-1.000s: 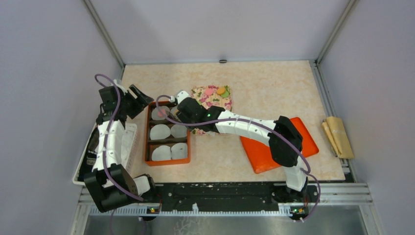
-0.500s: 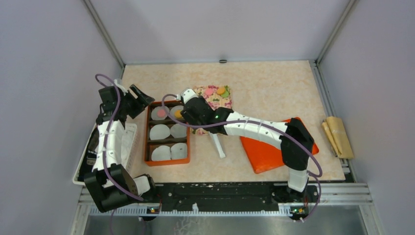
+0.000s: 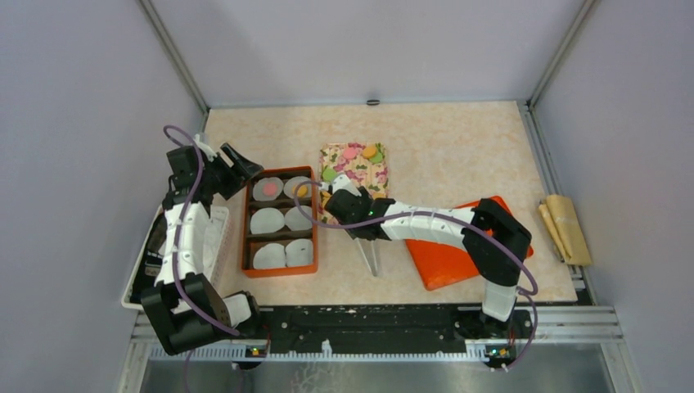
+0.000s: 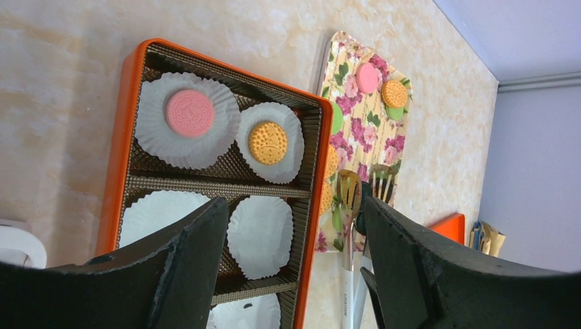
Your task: Pack the cookies
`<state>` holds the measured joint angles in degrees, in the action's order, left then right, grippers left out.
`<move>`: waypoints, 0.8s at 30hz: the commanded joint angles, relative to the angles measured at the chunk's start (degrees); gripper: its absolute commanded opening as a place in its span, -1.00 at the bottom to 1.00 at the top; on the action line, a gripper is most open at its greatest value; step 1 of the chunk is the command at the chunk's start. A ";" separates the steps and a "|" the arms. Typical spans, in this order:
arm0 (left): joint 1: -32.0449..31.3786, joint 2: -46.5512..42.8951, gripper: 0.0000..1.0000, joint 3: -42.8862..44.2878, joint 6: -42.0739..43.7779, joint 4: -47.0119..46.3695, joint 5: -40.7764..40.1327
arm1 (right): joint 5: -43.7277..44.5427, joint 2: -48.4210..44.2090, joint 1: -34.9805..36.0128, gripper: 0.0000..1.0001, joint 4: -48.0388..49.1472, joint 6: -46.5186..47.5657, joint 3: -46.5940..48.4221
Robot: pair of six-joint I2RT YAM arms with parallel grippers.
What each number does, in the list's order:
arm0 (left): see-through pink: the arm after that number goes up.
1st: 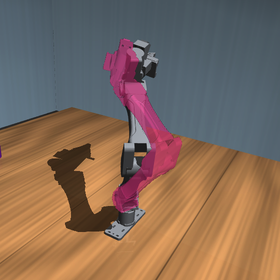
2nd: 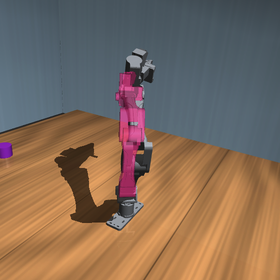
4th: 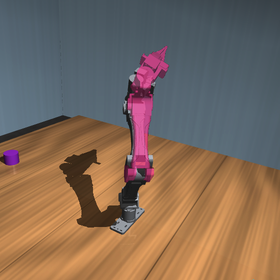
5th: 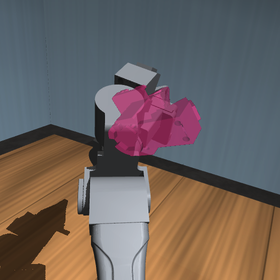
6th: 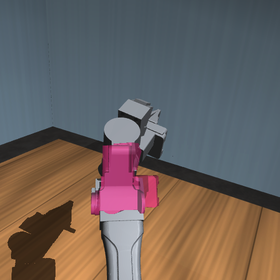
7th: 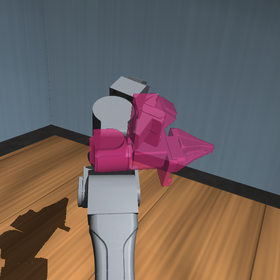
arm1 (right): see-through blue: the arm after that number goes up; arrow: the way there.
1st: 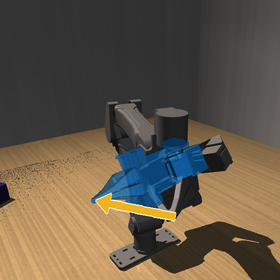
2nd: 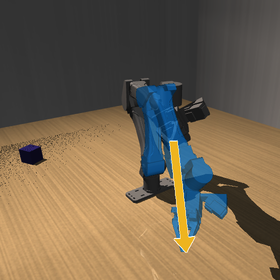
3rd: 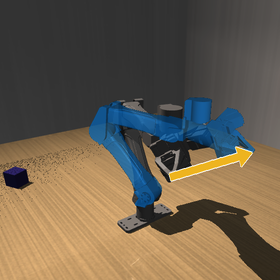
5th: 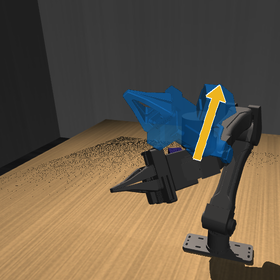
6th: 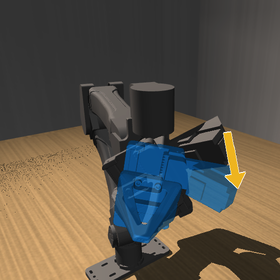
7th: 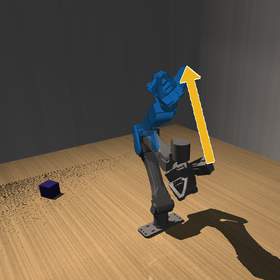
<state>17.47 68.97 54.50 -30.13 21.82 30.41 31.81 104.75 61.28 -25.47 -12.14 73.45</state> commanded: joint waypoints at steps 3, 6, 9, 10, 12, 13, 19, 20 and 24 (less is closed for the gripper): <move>0.38 -0.26 0.57 -0.53 -0.10 -2.59 2.14 | -1.67 -5.86 -0.41 0.18 -0.37 -6.61 -4.25; 0.40 -0.58 0.58 -0.62 -0.19 -2.58 2.53 | -4.35 -7.68 -0.33 0.27 -0.94 -9.57 -5.58; 0.38 -0.82 0.57 -0.62 -0.10 -2.51 2.95 | -4.60 -10.15 0.41 0.32 -1.48 -12.01 -6.60; 0.37 -0.93 0.57 -0.56 -0.03 -2.52 3.17 | -4.49 -11.00 0.68 0.35 -1.50 -12.45 -6.92; 0.39 -1.03 0.57 -0.54 -0.10 -2.55 3.53 | -4.67 -12.88 1.22 0.37 -1.67 -13.14 -7.44; 0.39 -1.06 0.57 -0.54 -0.17 -2.57 3.72 | -5.18 -13.45 1.30 0.37 -1.40 -13.29 -7.89; 0.41 -1.29 0.57 -1.12 -0.63 -2.86 4.52 | -10.63 -11.08 1.37 0.39 0.36 -13.91 -9.86; 0.38 -1.29 0.57 -1.27 -0.63 -2.86 4.56 | -11.45 -10.42 1.31 0.39 1.11 -14.23 -10.27; 0.36 -1.21 0.57 -1.58 -0.33 -2.88 4.57 | -13.23 -7.17 1.35 0.40 3.28 -14.94 -10.77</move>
<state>17.47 68.90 53.52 -30.35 21.10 33.65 21.74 94.45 62.11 -25.43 -25.34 63.20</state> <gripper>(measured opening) 0.789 0.698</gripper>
